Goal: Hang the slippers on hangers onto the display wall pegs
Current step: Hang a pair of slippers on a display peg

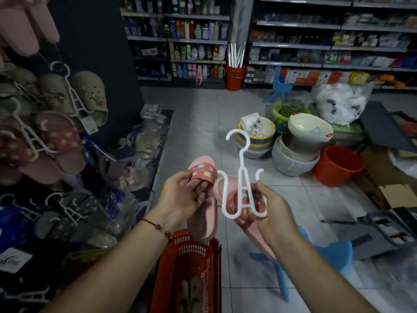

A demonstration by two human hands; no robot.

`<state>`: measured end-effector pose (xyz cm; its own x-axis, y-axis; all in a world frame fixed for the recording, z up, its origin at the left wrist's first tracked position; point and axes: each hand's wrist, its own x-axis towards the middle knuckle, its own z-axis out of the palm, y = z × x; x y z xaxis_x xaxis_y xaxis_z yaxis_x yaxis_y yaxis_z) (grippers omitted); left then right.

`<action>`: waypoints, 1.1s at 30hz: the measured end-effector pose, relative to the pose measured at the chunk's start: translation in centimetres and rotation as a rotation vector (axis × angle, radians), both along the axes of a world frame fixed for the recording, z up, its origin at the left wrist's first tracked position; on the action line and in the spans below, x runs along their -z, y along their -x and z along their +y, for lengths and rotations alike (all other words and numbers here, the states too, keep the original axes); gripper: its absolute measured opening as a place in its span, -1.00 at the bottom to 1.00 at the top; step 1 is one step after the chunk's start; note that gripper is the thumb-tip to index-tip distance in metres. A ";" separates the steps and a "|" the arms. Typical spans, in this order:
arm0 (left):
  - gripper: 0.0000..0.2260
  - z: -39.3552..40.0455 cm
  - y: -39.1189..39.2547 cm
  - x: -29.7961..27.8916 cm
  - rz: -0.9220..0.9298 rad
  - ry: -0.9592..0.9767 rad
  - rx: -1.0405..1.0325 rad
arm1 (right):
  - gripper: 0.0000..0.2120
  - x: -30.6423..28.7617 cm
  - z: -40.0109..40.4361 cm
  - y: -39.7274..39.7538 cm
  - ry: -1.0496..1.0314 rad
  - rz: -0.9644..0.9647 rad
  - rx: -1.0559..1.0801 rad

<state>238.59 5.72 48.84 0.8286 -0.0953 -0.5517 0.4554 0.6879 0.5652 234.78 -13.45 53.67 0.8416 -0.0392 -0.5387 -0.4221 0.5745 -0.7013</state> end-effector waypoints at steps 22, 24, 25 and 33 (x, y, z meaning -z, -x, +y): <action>-0.72 -3.4 3.9 -2.6 -0.131 0.160 0.117 | -0.77 4.9 0.4 -0.2 0.071 0.007 0.136; -0.70 -3.7 4.3 -2.8 -0.133 0.144 0.132 | -0.76 4.6 0.4 -0.7 0.035 0.002 0.154; -0.71 -3.8 4.6 -2.8 -0.134 0.132 0.137 | -0.78 4.6 0.4 -1.0 0.027 -0.005 0.153; -0.71 -3.6 6.1 -2.3 -0.121 0.072 0.176 | -0.76 4.5 0.2 -3.3 0.092 -0.027 0.193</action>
